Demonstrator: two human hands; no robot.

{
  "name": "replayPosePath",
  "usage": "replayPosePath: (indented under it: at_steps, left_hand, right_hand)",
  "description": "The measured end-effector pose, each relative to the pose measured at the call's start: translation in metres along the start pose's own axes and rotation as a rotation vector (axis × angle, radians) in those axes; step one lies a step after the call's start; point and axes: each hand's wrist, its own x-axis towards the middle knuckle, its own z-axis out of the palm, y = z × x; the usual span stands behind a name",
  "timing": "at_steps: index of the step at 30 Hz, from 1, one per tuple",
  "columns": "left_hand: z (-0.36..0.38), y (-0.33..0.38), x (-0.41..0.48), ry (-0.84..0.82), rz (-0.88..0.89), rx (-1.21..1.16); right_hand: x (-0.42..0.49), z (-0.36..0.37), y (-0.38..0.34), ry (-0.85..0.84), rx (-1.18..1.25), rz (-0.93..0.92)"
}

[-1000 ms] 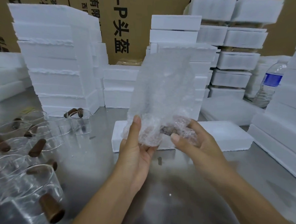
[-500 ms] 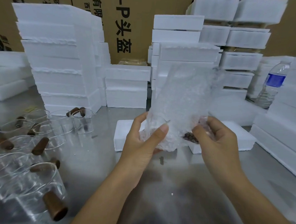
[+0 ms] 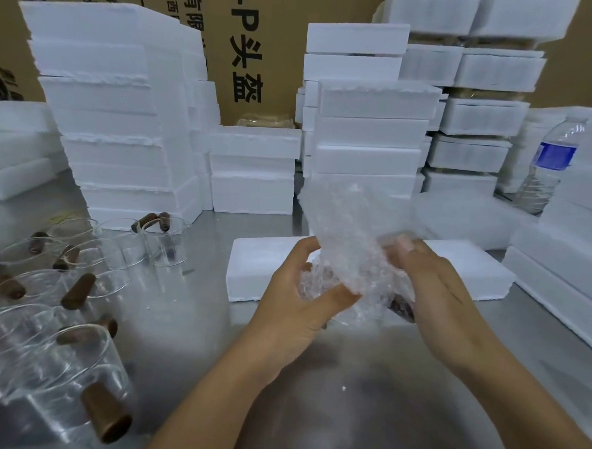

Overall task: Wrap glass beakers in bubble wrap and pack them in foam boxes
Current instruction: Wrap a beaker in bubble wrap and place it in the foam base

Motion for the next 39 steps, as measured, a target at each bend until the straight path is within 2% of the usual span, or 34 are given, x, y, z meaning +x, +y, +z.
replayPosePath:
  at_steps: [4,9,11,14,16,18,22,24,27,29,31,35,37,39]
  left_hand:
    - [0.001,0.001,-0.002,-0.047,0.065,0.127]
    - [0.002,0.008,-0.008,-0.171,0.114,0.215]
    - [0.003,0.008,-0.009,-0.190,0.106,0.255]
    - [0.004,0.009,-0.011,-0.197,0.083,0.263]
    - [0.003,0.013,-0.011,-0.154,0.097,0.240]
    - [0.001,0.015,-0.010,-0.103,0.095,0.226]
    - [0.000,0.016,-0.010,-0.057,0.079,0.252]
    - [0.000,0.014,-0.009,-0.022,0.069,0.244]
    - [-0.001,0.012,-0.007,0.024,0.052,0.248]
    - [-0.001,0.009,-0.008,0.043,0.094,0.329]
    - [0.000,0.009,-0.011,0.049,0.212,0.478]
    - [0.003,0.008,-0.013,0.039,0.382,0.606]
    - [0.003,0.008,-0.013,0.034,0.427,0.615]
    - [0.002,0.009,-0.013,0.025,0.460,0.647]
  right_hand:
    - [0.004,-0.001,-0.003,-0.088,-0.202,0.026]
    - [0.008,-0.012,0.002,-0.039,-0.220,0.046]
    - [0.010,-0.014,0.001,-0.120,-0.281,0.069]
    - [0.009,-0.013,0.004,-0.212,-0.200,0.080]
    - [0.010,-0.013,-0.002,-0.183,-0.083,0.138]
    - [0.010,-0.013,-0.005,-0.198,-0.011,0.064]
    - [0.011,-0.012,-0.008,-0.091,0.194,-0.041]
    - [0.005,-0.008,-0.010,-0.045,0.135,-0.197]
    - [-0.001,0.002,-0.010,0.098,-0.133,-0.347]
    - [0.000,0.003,-0.008,0.198,-0.141,-0.316]
    - [0.002,0.004,-0.007,0.211,-0.052,-0.200]
    - [0.005,-0.002,-0.005,0.127,0.014,-0.034]
    - [0.006,-0.003,-0.003,0.108,-0.086,-0.040]
    - [0.006,-0.002,-0.001,0.052,-0.175,0.032]
